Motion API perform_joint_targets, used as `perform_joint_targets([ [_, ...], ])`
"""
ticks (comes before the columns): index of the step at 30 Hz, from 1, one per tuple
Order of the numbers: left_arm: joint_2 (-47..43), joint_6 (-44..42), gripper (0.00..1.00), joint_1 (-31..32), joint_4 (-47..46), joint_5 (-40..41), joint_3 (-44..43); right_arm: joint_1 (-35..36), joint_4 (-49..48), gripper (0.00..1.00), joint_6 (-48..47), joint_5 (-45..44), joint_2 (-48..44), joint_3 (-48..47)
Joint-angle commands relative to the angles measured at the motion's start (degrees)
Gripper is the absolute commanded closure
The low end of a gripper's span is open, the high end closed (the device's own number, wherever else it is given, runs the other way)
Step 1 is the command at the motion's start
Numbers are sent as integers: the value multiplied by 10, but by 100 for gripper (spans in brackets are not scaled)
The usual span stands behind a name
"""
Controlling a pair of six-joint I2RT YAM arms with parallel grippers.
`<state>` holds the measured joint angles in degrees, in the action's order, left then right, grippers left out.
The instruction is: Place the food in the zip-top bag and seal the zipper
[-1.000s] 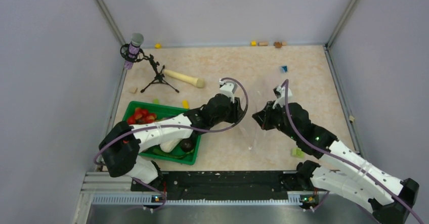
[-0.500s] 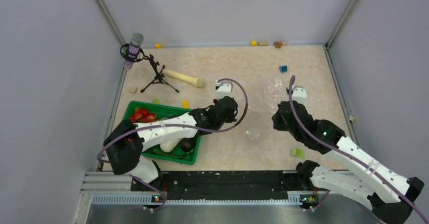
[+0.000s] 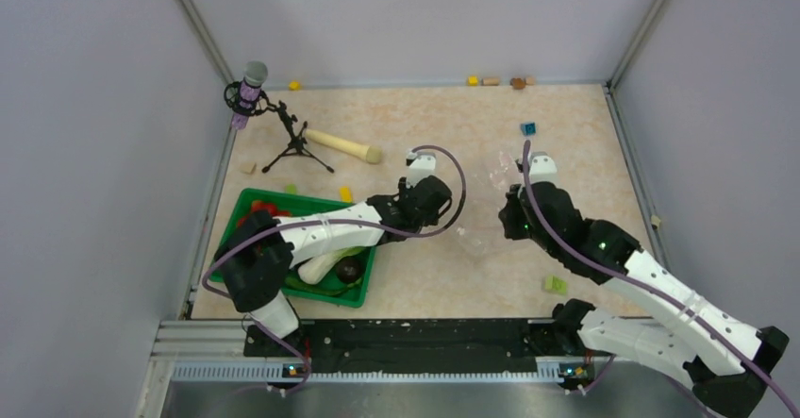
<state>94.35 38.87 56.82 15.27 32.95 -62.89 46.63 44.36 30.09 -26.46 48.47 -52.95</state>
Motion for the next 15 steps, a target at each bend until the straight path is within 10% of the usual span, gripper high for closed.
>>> perform_joint_targets([
  [1,-9,-49,45,-11,-11,-87,-10,-3,-148,100,-78,148,-59,50],
  [7,-73,-55,4,-10,-25,-195,10,-4,-153,100,-73,134,-61,79],
  [15,-190,-59,3,-9,-2,-211,63,-3,-150,100,-74,130,-62,86],
])
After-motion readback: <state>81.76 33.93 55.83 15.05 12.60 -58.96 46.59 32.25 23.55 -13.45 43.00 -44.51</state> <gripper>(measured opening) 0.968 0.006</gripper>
